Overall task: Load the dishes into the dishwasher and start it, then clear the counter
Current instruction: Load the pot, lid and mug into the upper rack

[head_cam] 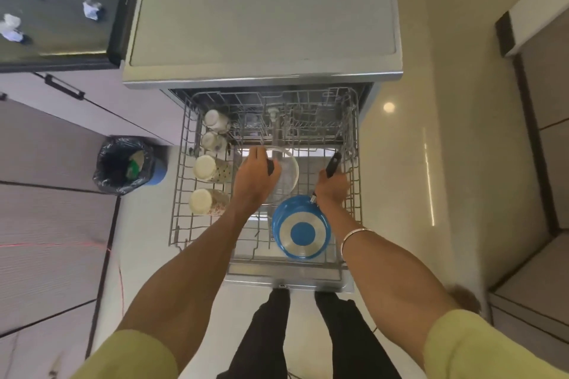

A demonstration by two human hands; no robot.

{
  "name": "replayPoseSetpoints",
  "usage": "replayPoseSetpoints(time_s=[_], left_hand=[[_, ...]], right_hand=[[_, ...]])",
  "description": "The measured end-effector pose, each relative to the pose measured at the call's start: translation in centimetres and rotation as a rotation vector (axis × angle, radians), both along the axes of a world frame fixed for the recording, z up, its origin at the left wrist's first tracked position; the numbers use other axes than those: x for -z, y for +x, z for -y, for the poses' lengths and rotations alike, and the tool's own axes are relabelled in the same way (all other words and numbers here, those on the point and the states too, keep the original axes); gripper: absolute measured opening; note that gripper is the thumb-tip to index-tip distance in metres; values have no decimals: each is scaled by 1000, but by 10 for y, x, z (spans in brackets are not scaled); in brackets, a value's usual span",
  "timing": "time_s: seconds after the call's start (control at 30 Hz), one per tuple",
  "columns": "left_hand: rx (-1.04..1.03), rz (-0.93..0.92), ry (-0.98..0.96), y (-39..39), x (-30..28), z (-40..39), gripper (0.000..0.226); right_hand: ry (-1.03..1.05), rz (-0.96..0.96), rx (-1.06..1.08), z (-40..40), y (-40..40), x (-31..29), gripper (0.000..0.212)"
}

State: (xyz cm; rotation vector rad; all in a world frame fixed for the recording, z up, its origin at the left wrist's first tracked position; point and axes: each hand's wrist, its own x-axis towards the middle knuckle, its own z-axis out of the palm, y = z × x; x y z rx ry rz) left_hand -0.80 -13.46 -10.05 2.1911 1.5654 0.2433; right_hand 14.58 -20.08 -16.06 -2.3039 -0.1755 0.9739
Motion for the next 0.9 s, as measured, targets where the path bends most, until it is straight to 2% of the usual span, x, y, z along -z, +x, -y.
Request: replayPoseSetpoints(time_s=[0.43,0.63,0.77,0.9], left_hand=[[-14,-12,-47,11,69,-14,35],[20,-34,-43,1,80,-22,35],[43,-22,-34,-3,82,-28,36],[68,-26,-11,-2,82,-36,34]], right_hand=[[59,-66,143,-7,-1,66,31],[18,-44,198,-13,-16,74,37],[76,-58,262,-11,-23,72,37],[10,-55,193,-9,-17,71,37]])
